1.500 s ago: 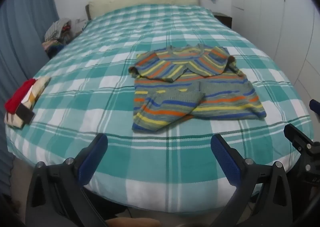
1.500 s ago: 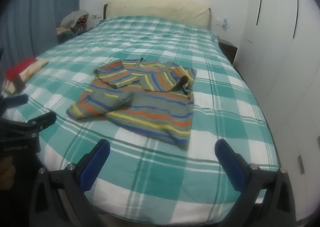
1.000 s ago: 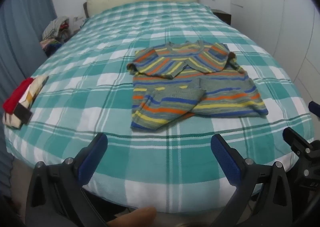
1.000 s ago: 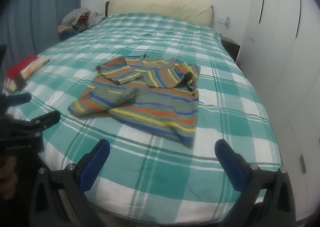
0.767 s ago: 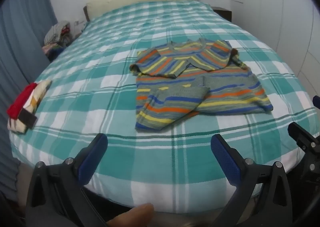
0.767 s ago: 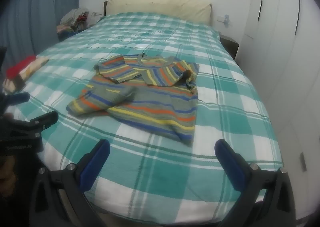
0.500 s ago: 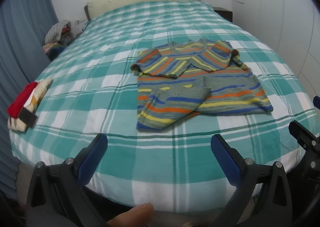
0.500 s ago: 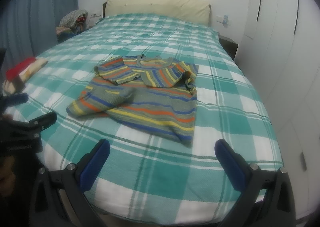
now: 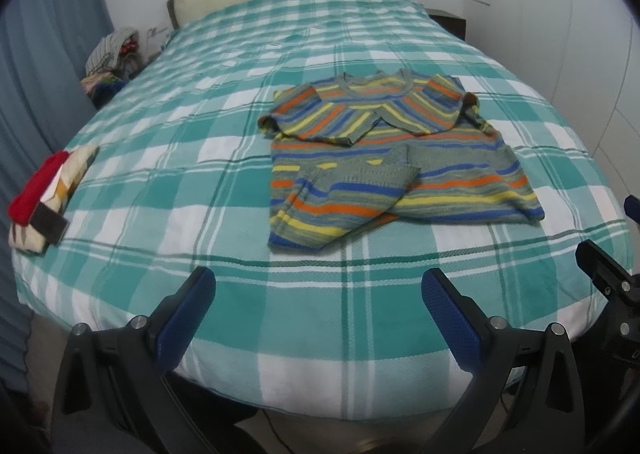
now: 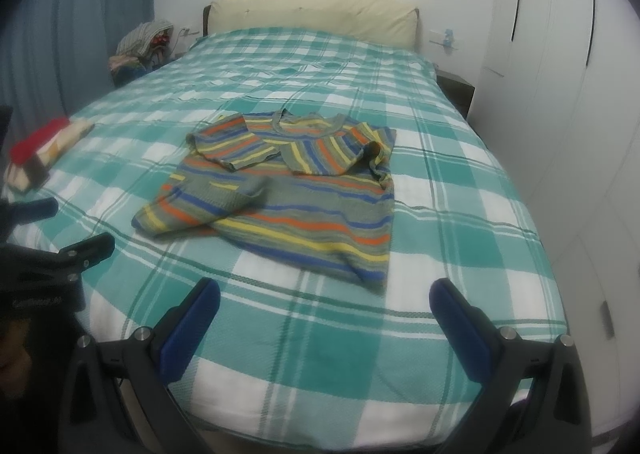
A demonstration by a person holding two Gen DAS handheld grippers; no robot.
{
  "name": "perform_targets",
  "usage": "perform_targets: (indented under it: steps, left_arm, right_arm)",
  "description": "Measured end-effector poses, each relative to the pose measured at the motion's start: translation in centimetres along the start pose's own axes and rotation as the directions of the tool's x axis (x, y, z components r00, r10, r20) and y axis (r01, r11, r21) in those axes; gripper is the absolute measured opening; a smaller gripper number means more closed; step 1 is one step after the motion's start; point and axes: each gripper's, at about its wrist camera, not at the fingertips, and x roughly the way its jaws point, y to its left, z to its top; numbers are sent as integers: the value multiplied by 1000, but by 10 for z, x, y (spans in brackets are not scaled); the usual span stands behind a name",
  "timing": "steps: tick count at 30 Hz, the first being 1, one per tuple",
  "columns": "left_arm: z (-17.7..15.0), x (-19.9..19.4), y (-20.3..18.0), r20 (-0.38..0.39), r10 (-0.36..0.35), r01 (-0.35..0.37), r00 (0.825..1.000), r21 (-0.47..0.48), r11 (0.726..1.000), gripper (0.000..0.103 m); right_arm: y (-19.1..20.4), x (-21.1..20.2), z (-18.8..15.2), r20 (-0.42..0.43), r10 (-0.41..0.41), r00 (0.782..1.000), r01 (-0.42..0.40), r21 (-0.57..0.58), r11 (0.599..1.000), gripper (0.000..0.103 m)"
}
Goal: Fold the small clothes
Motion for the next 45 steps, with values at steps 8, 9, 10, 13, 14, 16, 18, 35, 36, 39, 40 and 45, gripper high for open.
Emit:
perform_targets:
  steps: [8, 9, 10, 13, 14, 16, 18, 35, 36, 39, 40, 45]
  left_arm:
    - [0, 0, 1, -6, -2, 2, 1000, -1, 1000, 103]
    - [0, 0, 2, -8, -1, 1, 1000, -1, 1000, 103]
    - [0, 0, 3, -8, 0, 0, 1000, -3, 1000, 103]
    - [1, -1, 3, -9, 0, 0, 1000, -4, 1000, 103]
    - [1, 0, 3, -8, 1, -1, 1000, -3, 1000, 103]
    - [2, 0, 3, -8, 1, -1, 1000, -3, 1000, 103]
    - [2, 0, 3, -8, 0, 0, 1000, -3, 1000, 103]
    - [2, 0, 5, -10, -1, 1, 1000, -4, 1000, 103]
    - [2, 0, 5, -10, 0, 0, 1000, -4, 1000, 103]
    - [2, 0, 6, -11, 0, 0, 1000, -5, 1000, 103]
    - [2, -1, 7, -10, 1, -1, 1000, -6, 1000, 103]
    - [2, 1, 8, -13, 1, -1, 1000, -2, 1000, 103]
  right_arm:
    - [3, 0, -1, -1, 1, 1000, -1, -1, 1000, 103]
    - [2, 0, -1, -1, 0, 1000, 0, -1, 1000, 103]
    - [3, 0, -2, -1, -1, 1000, 1, -2, 1000, 103]
    - [4, 0, -2, -3, 1, 1000, -1, 0, 1000, 103]
    - [4, 0, -1, -3, 0, 1000, 0, 0, 1000, 103]
    - [5, 0, -1, -6, 2, 1000, -2, -1, 1000, 103]
    - [8, 2, -1, -9, 3, 1000, -3, -2, 1000, 103]
    - [9, 1, -1, -10, 1, 1000, -1, 0, 1000, 103]
    - [9, 2, 0, -12, 0, 1000, 0, 0, 1000, 103]
    - [13, 3, 1, -16, -21, 1000, 21, 0, 1000, 103]
    - [13, 4, 1, -19, -32, 999, 32, 0, 999, 103]
    - [11, 3, 0, -24, -90, 996, 90, 10, 996, 103]
